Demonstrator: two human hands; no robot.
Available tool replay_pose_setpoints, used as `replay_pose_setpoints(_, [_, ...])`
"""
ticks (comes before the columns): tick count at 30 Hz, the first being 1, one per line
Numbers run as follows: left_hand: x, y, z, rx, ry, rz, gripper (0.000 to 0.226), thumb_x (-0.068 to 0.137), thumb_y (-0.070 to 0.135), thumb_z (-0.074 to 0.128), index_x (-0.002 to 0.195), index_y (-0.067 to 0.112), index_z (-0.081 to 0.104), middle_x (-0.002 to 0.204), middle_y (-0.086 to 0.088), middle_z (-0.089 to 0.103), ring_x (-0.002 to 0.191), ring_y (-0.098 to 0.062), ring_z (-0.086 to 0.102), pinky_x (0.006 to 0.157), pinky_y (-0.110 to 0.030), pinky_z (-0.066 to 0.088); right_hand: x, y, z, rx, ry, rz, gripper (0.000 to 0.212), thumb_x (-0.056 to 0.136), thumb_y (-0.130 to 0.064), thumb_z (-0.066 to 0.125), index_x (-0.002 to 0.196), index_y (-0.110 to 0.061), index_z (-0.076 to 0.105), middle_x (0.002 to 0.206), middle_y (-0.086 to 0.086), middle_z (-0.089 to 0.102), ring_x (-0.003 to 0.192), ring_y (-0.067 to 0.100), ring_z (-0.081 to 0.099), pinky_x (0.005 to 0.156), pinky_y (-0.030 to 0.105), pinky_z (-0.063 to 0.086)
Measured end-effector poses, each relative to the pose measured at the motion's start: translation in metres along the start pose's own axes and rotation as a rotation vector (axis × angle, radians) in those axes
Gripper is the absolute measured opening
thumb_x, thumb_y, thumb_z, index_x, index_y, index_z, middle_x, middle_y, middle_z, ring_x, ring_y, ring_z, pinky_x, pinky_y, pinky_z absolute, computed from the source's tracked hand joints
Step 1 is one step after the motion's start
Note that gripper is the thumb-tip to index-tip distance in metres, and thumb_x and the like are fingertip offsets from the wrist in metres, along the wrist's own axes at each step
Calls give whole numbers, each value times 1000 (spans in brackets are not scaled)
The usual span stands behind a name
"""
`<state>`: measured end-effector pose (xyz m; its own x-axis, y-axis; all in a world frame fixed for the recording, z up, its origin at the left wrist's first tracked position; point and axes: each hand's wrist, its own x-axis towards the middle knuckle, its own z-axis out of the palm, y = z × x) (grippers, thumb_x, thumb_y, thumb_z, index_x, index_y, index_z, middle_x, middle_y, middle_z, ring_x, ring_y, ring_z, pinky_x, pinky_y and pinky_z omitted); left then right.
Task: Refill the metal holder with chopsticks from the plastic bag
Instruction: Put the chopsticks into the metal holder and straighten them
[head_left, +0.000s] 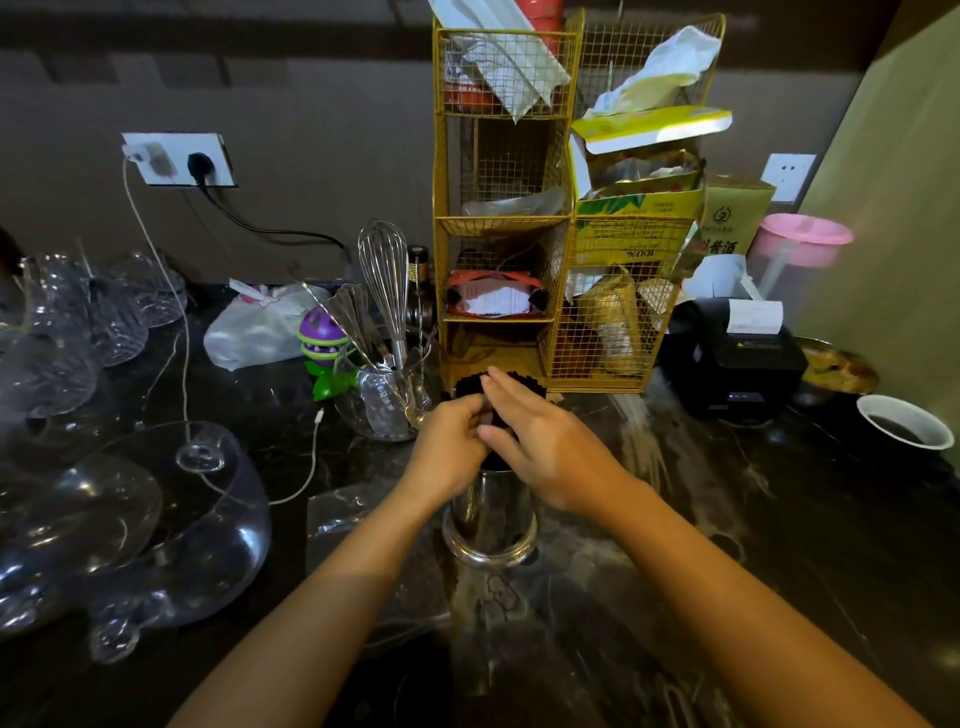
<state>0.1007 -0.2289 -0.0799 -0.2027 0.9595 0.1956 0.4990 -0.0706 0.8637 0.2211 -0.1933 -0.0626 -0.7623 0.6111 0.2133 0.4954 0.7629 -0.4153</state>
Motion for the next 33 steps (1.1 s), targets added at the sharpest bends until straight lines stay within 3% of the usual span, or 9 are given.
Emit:
replay_pose_setpoints(2, [-4,-2,-1,-42,4,4,41,77,-9,48,114,5,54,109,-14,64,104,-20,58,90,-32,49,-1,1,4,-8,-46,22,57,95,-31,34,143,-11,10,156,5,8,143,12,5,106,12,-1])
replay_pose_setpoints(5, [-11,-6,-6,-119,28,-18,48,76,-13,51,121,3,47,119,-18,59,110,-19,55,95,-28,44,-2,4,13,-29,-124,68,61,95,-37,30,143,-11,4,156,5,3,143,12,-1,113,22,-4])
replay_pose_setpoints(12, [-15,-13,-30,-165,57,-7,42,72,-11,60,112,2,54,95,-6,62,88,-7,61,76,-6,48,2,6,12,-96,-132,103,62,94,-41,30,143,-11,8,156,4,2,143,13,-5,115,28,-5])
replay_pose_setpoints(15, [-10,-17,-43,-148,123,18,37,69,-10,64,104,3,59,82,4,62,68,7,60,68,-5,49,3,1,5,-31,47,32,59,90,-34,44,139,-6,27,151,13,25,142,25,16,113,29,10])
replay_pose_setpoints(18, [-5,-22,-55,-69,107,1,32,68,-8,67,96,7,61,77,6,58,59,8,57,63,-4,48,4,-3,3,7,254,-9,44,77,-25,54,115,-1,57,116,19,61,109,35,55,95,37,43])
replay_pose_setpoints(20, [-3,-28,-58,-21,70,-33,33,66,-5,70,91,15,60,77,6,57,56,6,56,62,-4,46,6,-7,5,68,291,34,34,76,-20,57,105,-2,62,99,18,66,89,33,62,79,42,54])
replay_pose_setpoints(25, [5,-42,-51,13,13,-79,38,65,0,71,99,11,59,78,6,55,70,-9,54,69,-14,47,15,-14,18,77,65,254,37,84,-23,58,118,-8,54,115,15,62,106,29,57,89,40,48])
replay_pose_setpoints(29, [11,-44,-45,-55,13,-79,35,67,-5,68,98,7,58,76,4,54,67,-7,53,63,-4,47,22,-17,30,85,57,311,32,84,-24,59,110,-5,56,109,18,64,103,31,59,86,43,50])
replay_pose_setpoints(33, [14,-42,-44,-53,11,-53,29,68,-4,68,81,19,56,73,3,54,63,-4,54,60,-7,47,28,-17,37,98,64,313,26,84,-22,59,103,-5,58,102,18,66,98,31,61,82,43,52])
